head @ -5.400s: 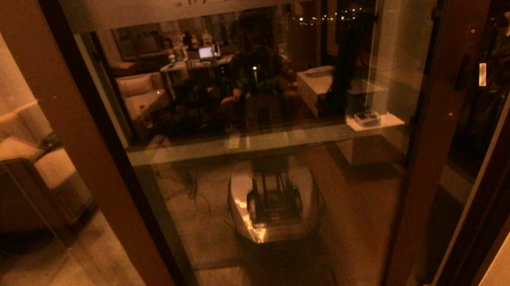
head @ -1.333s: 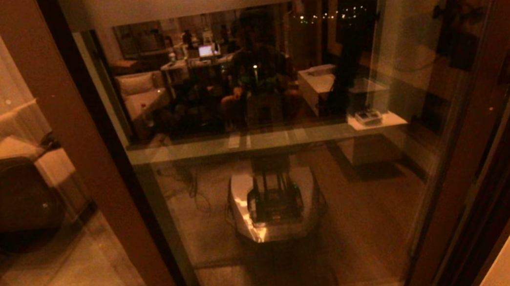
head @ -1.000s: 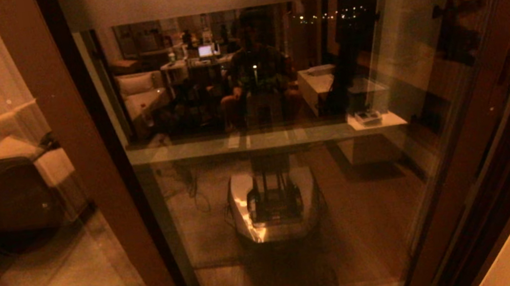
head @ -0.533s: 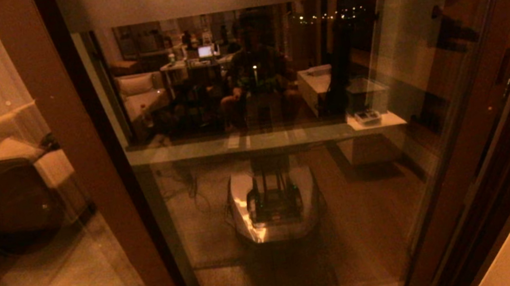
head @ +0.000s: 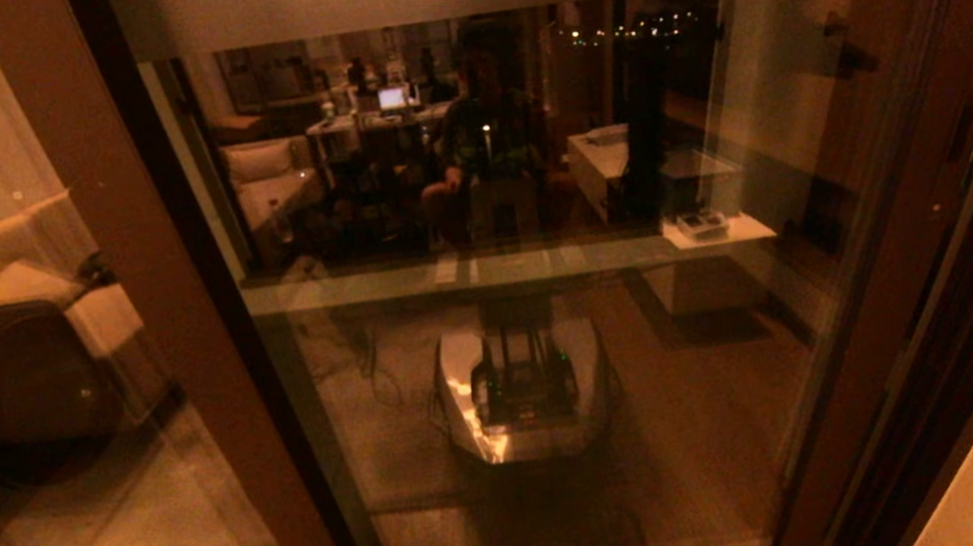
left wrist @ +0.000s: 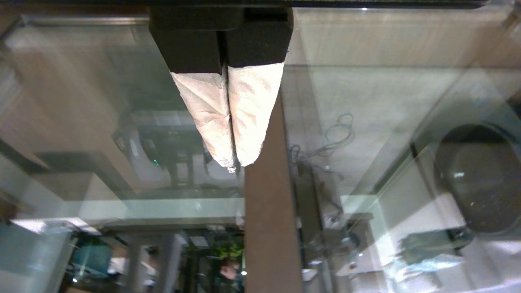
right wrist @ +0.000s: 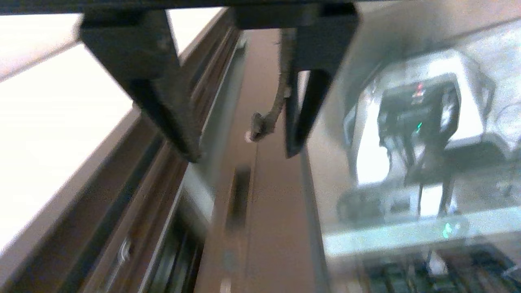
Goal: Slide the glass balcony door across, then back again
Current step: Close the slid door
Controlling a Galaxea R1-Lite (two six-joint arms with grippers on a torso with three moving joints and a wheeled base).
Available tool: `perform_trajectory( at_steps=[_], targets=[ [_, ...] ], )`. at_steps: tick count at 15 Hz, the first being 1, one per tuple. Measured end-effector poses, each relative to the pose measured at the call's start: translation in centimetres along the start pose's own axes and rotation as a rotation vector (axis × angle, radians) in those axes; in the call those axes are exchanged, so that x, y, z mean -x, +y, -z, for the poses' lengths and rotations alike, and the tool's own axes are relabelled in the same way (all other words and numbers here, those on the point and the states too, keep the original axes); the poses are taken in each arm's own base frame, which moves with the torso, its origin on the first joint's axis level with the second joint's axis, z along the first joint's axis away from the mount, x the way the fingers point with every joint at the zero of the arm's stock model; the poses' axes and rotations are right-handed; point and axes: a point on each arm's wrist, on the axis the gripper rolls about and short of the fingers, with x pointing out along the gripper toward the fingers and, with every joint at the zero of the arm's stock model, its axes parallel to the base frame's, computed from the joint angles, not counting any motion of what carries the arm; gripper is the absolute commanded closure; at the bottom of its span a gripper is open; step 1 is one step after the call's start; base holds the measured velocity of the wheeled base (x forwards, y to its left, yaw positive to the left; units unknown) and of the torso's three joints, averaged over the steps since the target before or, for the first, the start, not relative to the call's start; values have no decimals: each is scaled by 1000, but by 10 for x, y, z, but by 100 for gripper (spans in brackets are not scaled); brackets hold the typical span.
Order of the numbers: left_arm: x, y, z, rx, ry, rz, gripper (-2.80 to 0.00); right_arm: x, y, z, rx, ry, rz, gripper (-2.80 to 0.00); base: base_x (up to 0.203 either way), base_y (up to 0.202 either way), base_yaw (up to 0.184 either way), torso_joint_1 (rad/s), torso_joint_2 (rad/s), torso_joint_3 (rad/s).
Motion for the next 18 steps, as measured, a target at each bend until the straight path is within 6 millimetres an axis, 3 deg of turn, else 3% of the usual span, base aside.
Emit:
perform_trajectory(
  at_steps=[4,8,13,18],
  targets=[
    [0,0,0,0,0,0,0,-7,5,-29,68,-44,21,0,0,0,0,0,0,0],
    [0,0,0,0,0,0,0,-31,19,-39,82,-5,24,0,0,0,0,0,0,0],
    [0,1,0,37,1,-24,0,-65,29,-24,98,132,47,0,0,0,0,0,0,0],
    [0,1,0,37,1,-25,0,-82,28,-4,121,225,168,0,0,0,0,0,0,0]
  ],
)
